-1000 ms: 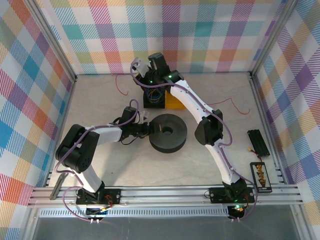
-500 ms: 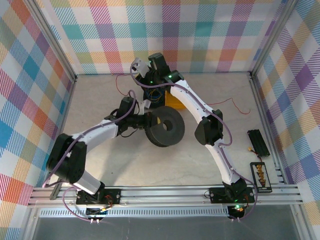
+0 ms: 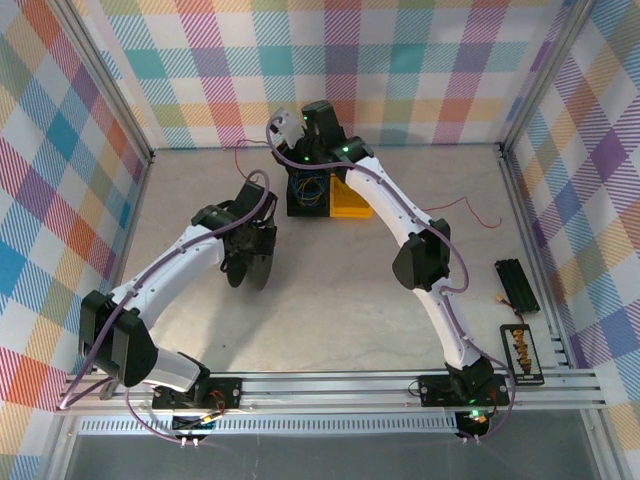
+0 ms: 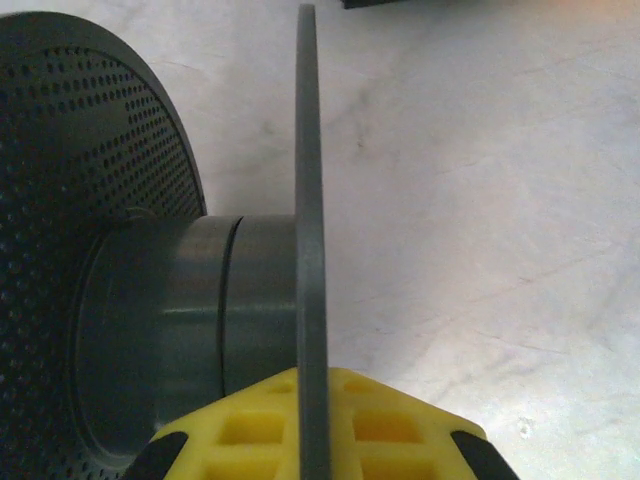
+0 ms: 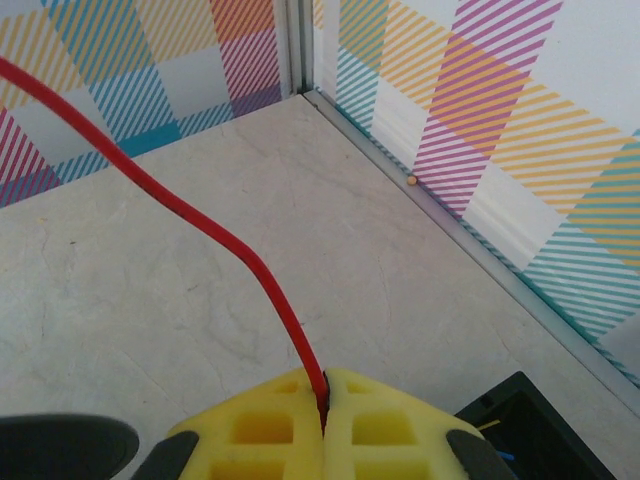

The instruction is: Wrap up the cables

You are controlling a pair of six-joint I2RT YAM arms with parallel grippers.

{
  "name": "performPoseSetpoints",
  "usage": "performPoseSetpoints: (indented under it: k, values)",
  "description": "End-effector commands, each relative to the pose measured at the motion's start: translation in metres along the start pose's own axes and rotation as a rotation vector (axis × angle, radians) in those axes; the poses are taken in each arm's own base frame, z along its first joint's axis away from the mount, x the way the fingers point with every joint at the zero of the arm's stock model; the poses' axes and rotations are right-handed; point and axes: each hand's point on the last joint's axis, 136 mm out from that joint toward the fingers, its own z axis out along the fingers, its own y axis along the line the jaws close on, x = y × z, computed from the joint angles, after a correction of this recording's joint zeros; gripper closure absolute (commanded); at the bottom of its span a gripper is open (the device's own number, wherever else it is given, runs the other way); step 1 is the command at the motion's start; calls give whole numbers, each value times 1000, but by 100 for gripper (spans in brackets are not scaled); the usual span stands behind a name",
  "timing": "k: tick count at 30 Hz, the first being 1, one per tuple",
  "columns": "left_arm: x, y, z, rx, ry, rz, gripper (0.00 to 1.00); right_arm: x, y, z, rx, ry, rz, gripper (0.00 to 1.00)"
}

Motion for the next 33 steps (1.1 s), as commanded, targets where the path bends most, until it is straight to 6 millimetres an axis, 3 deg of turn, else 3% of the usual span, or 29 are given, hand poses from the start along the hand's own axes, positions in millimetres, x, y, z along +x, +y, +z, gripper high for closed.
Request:
performPoseSetpoints:
  k: [1, 6, 12, 16, 19, 24, 26, 29, 31, 33]
  values:
    - [8, 14, 8, -115, 55, 52, 100, -26, -2, -26, 22, -42, 12, 100]
    - [4, 9, 12, -98, 55, 50, 100, -21, -4, -26, 22, -28, 18, 100]
    - [-7, 13, -7, -104, 7, 68, 73, -20, -3, -25, 13, -26, 27, 100]
    - [-16, 19, -21, -127, -15, 87, 61, -18, -1, -23, 1, -24, 36, 100]
    - [-26, 26, -40, -140, -54, 89, 44, -17, -1, -23, -1, -20, 38, 100]
    - [-38, 56, -93, -122, -164, 6, 21, -12, 2, -22, -16, -3, 37, 100]
    - [-31, 73, -100, -87, -164, -62, 8, -10, 4, -23, -29, 5, 37, 100]
    - [-6, 95, -89, -86, -91, -134, 1, -6, 7, -21, -45, 13, 41, 100]
    - [9, 96, -77, -72, -44, -152, 1, -5, 8, -19, -52, 11, 46, 100]
    - [21, 88, -63, -33, -7, -167, 12, -3, 9, -16, -60, 10, 54, 100]
